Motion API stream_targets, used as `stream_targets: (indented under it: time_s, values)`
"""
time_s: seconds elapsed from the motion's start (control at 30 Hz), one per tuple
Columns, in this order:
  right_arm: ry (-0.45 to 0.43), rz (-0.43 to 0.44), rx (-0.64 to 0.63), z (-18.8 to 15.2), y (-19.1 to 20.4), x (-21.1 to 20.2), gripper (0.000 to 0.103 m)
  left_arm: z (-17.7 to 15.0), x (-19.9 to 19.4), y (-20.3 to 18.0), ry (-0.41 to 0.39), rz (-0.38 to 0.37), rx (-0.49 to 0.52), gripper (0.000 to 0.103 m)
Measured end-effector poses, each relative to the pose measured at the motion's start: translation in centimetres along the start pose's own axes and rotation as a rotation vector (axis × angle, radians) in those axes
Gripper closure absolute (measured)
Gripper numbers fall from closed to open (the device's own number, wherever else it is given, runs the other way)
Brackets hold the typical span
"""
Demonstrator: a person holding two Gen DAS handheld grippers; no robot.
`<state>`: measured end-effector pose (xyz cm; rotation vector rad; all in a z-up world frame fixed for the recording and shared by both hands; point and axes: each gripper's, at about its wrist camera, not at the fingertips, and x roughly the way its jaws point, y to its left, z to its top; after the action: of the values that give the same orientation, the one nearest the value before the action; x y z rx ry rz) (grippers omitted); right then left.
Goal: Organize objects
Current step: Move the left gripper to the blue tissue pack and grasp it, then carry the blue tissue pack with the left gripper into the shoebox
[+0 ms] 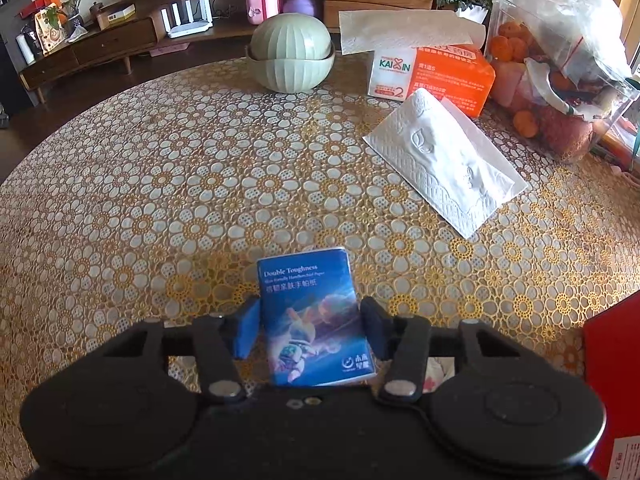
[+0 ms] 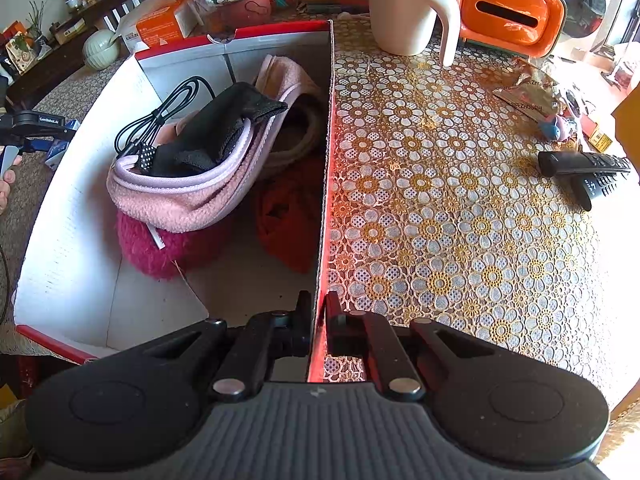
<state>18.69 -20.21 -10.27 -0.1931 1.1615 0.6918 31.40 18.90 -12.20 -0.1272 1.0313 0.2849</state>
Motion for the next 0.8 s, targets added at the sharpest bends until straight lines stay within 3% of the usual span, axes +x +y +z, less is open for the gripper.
stream_targets:
  time_s: [0.2,0.43,0.8]
  values:
    - [0.002,-0.007,-0.006,0.1,0.1,-0.1,0.097,0.0,-1.4,-0.2,-0.015,0.002,-0.003,0.052]
    - [0.004,-0.006,-0.015,0.2,0.2,-0.3,0.097,-0.9,-5.1,-1.6,-0.028,-0.018,0.063,0.052]
    - [0.030,-0.008,-0.043,0.3,0.3,-0.3,0.097,-3.4,-13.0,-7.9,-0.058,-0.198,0.225,0.052]
